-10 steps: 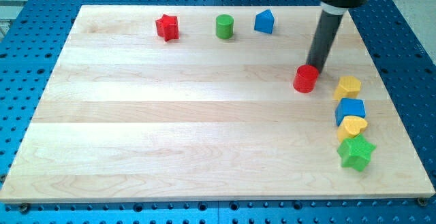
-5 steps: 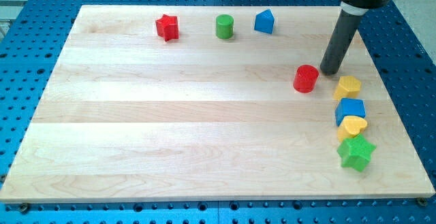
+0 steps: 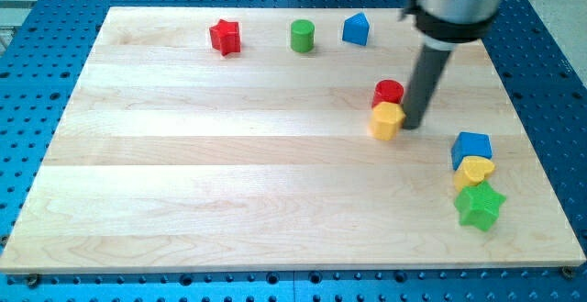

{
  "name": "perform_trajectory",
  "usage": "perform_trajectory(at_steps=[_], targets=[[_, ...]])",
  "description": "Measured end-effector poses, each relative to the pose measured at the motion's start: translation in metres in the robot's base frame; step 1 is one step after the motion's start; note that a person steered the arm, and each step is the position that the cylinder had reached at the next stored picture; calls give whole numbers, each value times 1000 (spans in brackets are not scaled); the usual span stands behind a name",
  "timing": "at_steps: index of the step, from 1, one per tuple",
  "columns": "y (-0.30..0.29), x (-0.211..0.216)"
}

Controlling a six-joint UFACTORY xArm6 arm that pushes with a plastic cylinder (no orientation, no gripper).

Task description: Place the red circle bottom of the red star

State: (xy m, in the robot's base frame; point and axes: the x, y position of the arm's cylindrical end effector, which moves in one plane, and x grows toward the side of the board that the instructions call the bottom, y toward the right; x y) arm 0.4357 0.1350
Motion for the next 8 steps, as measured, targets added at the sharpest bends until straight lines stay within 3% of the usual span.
perform_trajectory(at_steps=[1, 3, 6, 7, 8], targets=[[-3, -11], [-70, -18], [28, -37], [-73, -91], [-119, -106]])
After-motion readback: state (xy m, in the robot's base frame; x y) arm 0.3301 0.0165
